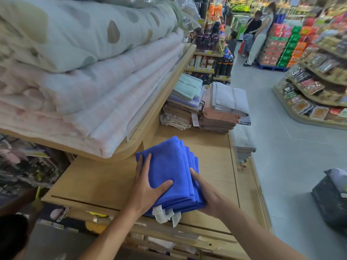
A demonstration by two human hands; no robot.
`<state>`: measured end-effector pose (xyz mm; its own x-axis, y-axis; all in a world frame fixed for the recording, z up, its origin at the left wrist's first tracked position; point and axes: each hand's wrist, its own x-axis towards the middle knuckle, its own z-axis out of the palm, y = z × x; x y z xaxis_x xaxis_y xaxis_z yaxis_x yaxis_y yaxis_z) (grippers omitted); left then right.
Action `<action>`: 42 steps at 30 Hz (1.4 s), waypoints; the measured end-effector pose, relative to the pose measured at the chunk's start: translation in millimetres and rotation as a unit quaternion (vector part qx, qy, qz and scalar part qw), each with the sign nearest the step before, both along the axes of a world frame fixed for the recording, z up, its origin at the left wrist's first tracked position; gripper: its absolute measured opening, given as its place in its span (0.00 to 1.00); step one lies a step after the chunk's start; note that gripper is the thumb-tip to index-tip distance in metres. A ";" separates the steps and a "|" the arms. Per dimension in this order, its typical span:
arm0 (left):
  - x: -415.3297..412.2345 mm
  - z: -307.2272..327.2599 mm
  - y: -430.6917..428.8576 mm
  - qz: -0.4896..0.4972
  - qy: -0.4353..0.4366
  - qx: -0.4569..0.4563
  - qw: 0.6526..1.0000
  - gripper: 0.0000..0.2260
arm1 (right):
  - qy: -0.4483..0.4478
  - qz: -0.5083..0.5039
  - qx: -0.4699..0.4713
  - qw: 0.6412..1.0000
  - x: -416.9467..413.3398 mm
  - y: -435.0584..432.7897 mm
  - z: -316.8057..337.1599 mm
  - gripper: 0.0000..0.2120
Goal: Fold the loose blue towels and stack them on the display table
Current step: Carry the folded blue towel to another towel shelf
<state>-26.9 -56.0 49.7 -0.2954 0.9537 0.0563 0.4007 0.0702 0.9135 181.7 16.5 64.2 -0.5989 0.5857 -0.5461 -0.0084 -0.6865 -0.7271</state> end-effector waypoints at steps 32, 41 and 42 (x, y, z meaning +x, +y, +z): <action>650.3 9.9 95.5 -0.360 0.021 0.001 0.933 0.61 | 0.024 -0.394 0.066 0.916 648.8 -61.9 -31.0 0.29; 714.5 -56.1 142.2 -0.364 0.032 -0.082 0.927 0.59 | -0.009 -0.399 0.026 0.916 710.8 -19.4 -85.9 0.33; 719.7 -60.5 153.3 -0.358 0.031 -0.086 0.929 0.59 | -0.011 -0.395 0.026 0.918 716.9 -6.2 -88.7 0.32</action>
<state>692.8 97.3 -10.7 0.4167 0.9012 -0.1189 0.4520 -0.0919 0.8873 898.6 10.3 -24.5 0.0339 0.8586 -0.5115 -0.4737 -0.4369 -0.7647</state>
